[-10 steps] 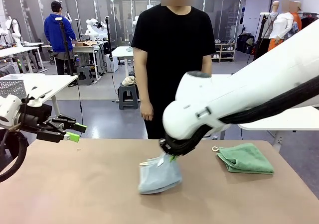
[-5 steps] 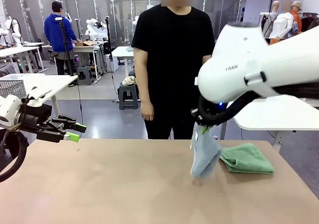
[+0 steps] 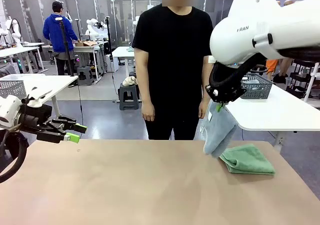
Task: Fold the towels and place them in the basket.
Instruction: Stack the folded Towel with hook on the right side of the table.
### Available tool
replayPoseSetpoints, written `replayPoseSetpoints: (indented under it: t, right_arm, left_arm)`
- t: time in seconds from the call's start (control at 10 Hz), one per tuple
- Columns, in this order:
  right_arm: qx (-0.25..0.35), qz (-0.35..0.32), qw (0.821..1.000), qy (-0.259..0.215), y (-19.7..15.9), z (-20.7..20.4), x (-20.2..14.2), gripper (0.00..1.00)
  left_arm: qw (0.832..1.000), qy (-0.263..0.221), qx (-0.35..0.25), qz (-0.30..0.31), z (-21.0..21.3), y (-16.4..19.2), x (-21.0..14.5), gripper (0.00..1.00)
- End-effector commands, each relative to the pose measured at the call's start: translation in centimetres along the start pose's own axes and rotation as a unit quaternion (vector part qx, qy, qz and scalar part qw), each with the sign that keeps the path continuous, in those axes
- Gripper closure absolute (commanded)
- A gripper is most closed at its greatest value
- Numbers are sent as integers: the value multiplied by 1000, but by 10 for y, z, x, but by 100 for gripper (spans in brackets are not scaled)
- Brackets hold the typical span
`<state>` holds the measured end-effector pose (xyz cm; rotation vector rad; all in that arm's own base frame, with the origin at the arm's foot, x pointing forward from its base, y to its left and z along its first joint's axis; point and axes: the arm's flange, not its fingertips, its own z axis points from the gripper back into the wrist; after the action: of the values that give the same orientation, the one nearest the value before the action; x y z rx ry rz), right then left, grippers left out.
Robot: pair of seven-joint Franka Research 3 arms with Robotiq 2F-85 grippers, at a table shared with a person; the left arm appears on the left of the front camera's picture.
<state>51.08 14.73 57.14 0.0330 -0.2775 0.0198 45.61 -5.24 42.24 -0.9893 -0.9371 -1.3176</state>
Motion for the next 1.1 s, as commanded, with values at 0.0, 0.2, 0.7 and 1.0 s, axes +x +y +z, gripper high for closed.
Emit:
replayPoseSetpoints:
  t: [0.0,0.2,0.7,1.0]
  right_arm:
    - [-2,7,1000,13,-13,6,24,96]
    - [6,0,1000,-6,-15,6,30,96]
    - [-1,-6,1000,6,-17,3,22,96]
    - [1,-6,1000,6,-16,2,26,95]
  left_arm:
    - [1000,-6,2,-1,0,0,2,33]
    - [1000,-6,2,-1,0,0,2,33]
    - [1000,-6,2,-1,0,0,2,33]
    - [1000,-6,2,-1,0,0,2,33]
